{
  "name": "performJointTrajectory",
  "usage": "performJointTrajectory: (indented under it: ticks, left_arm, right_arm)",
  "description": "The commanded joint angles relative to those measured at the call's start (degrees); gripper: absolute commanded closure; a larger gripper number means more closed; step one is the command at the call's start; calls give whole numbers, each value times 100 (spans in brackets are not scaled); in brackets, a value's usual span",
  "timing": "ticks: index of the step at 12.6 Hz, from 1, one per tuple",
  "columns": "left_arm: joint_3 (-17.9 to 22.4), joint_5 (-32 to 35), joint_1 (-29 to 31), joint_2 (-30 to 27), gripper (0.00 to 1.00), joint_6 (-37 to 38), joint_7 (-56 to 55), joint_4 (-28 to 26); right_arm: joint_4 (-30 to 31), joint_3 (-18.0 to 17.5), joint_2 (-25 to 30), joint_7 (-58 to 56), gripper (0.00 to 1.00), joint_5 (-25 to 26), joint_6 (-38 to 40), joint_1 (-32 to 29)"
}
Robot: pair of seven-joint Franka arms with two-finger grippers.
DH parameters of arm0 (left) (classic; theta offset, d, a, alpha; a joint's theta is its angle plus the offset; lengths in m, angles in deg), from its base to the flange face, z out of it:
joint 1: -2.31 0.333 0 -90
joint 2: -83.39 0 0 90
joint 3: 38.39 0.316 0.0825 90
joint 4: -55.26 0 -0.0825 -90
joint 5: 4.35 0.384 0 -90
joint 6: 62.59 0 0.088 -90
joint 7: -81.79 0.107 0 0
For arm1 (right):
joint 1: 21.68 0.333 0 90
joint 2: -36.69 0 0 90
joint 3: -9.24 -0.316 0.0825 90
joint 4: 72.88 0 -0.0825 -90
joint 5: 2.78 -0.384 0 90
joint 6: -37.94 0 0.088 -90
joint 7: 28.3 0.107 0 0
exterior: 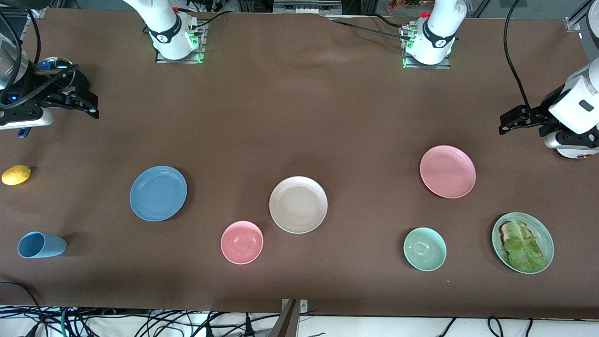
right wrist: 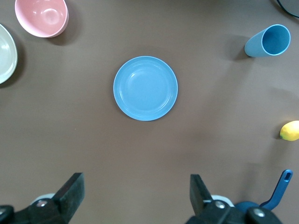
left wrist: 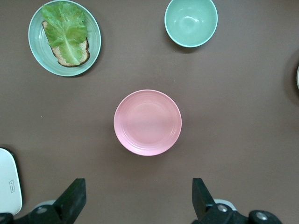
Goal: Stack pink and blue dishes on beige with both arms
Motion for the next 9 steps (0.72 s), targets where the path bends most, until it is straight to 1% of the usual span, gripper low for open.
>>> performJointTrajectory:
  ticks: [1, 9]
  left_arm:
    - [4, 1, -22, -3, 0, 34, -23, 33]
    - [4, 1, -22, -3, 0, 34, -32, 33]
  right_arm:
    - [18, -21, 59, 47, 0, 35, 34, -29]
    - [18, -38, 68, 144, 0, 35, 87, -11]
